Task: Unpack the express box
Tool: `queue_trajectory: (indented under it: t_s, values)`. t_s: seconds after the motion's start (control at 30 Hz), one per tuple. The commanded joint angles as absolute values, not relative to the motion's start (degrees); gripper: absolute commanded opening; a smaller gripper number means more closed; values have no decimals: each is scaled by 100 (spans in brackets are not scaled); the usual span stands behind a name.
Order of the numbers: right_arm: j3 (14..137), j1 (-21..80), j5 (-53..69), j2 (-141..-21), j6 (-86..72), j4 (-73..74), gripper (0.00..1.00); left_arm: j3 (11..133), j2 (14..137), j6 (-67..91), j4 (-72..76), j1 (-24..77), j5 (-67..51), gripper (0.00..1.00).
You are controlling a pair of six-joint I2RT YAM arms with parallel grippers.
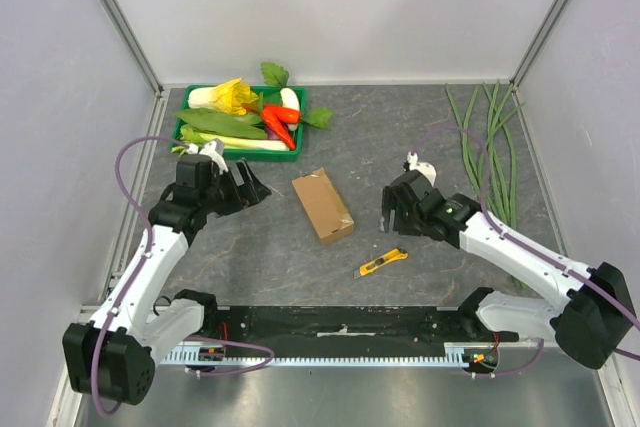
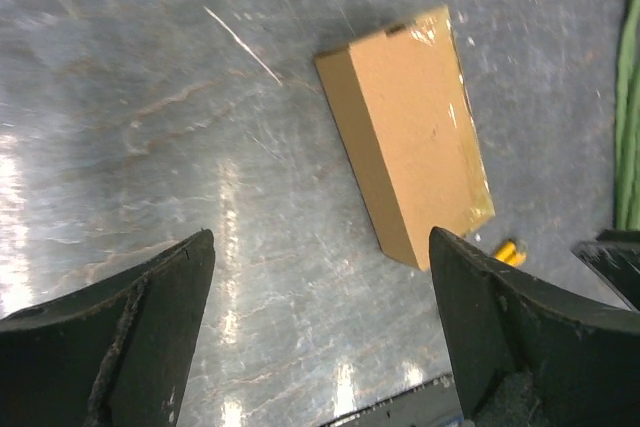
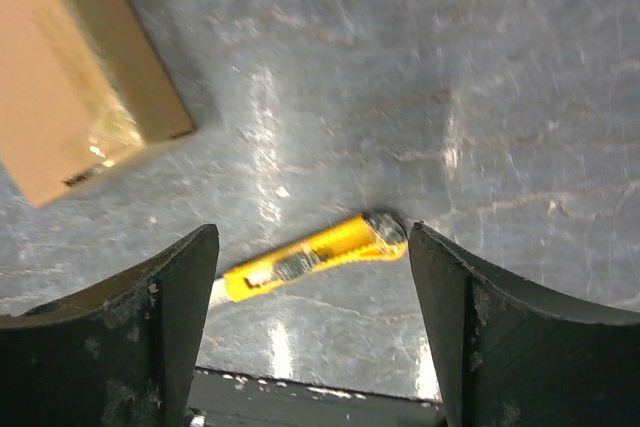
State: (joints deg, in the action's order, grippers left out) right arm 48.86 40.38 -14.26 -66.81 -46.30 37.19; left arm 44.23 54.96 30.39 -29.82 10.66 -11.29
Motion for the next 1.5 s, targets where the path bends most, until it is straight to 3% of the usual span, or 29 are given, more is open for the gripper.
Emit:
queue_trajectory:
  t_s: [0.0,0.23,0.37,0.57,1.47]
  values:
    - [4439,4043,-1328,-6451,-5299,3876,83,3895,5441,3382,-2233,1055,-2232,92]
    - [3982,4052,-792,-6477,-7038,3534,79,3551,5370,3683,-2021,1046,-2408,91]
    - [3999,4052,-484,-6688,-7856,3515,66,3542,5405,3674,-2048,1055,-2426,91]
    - [4280,4060,-290,-7075,-8551,3893,55,3822,5493,3305,-2399,1055,-1794,90]
    - [4412,4104,-185,-8164,-9273,4184,54,3867,5607,3226,-2364,1055,-1450,89]
